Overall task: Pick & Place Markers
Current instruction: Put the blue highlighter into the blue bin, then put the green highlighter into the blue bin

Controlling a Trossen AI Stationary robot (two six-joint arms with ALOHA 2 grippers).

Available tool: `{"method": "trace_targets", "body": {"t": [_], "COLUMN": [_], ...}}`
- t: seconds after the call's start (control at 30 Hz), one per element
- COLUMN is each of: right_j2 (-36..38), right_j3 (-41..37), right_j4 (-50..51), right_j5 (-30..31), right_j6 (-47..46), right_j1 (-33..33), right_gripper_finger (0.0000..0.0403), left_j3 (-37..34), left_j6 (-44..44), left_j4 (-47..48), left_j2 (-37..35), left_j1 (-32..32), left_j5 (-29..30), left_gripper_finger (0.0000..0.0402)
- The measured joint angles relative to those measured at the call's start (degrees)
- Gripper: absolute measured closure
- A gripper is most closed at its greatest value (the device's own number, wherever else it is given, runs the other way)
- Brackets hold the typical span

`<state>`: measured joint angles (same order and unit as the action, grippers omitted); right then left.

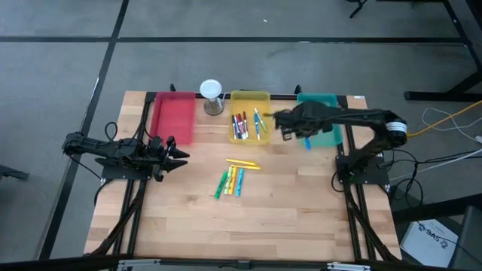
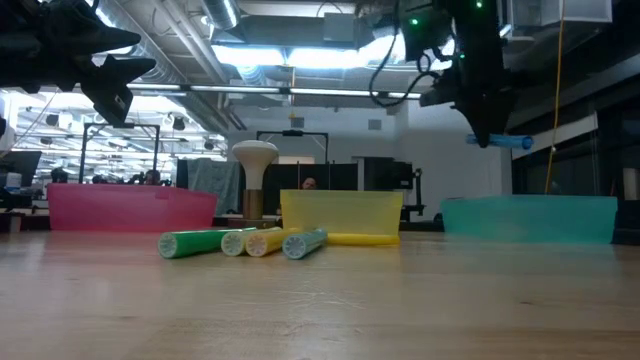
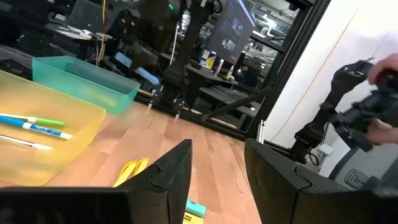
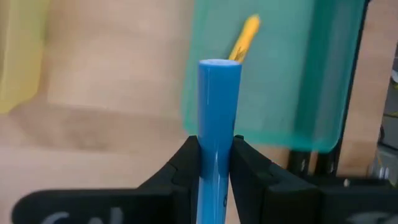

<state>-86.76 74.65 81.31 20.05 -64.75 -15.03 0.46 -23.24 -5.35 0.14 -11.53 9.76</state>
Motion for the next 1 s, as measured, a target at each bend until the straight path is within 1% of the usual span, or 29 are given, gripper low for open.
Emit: {"method": "trace_targets", "body": {"t": [0.1, 0.27, 0.4, 0.5, 0.67, 0.8, 0.87, 1.0], "right_j2": [3.1, 7.0, 8.2, 8.1, 8.1, 8.1, 8.1, 8.1], "right_j3": [-2.0, -5.4, -6.6, -7.1, -9.8, -11.9, -13.1, -14.7], "right_j4": [-2.0, -7.1, -11.9, -16.3, -23.5, -26.1, -27.3, -27.9], "right_j5": [1.3, 1.4, 0.7, -0.9, -4.5, -4.7, -4.7, -4.7], "right_j6": [4.6, 12.8, 18.7, 22.4, 24.7, 24.9, 25.2, 24.5], "right_j1": [-4.8, -13.7, -20.4, -25.0, -30.1, -32.1, -32.5, -33.1], "right_gripper_finger": [0.0337, 0.0337, 0.0337, 0.0337, 0.0337, 0.0336, 0.0310, 0.0227], "left_j3": [0.0, 0.0, 0.0, 0.0, 0.0, 0.0, 0.0, 0.0], "left_j6": [0.0, 0.0, 0.0, 0.0, 0.0, 0.0, 0.0, 0.0], "left_j4": [0.0, 0.0, 0.0, 0.0, 0.0, 0.0, 0.0, 0.0], "left_j2": [0.0, 0.0, 0.0, 0.0, 0.0, 0.0, 0.0, 0.0], "left_j1": [0.0, 0.0, 0.0, 0.0, 0.0, 0.0, 0.0, 0.0], "left_j5": [0.0, 0.0, 0.0, 0.0, 0.0, 0.0, 0.0, 0.0], "left_gripper_finger": [0.0258, 0.0258, 0.0258, 0.0258, 0.0258, 0.0258, 0.0258, 0.0258]}}
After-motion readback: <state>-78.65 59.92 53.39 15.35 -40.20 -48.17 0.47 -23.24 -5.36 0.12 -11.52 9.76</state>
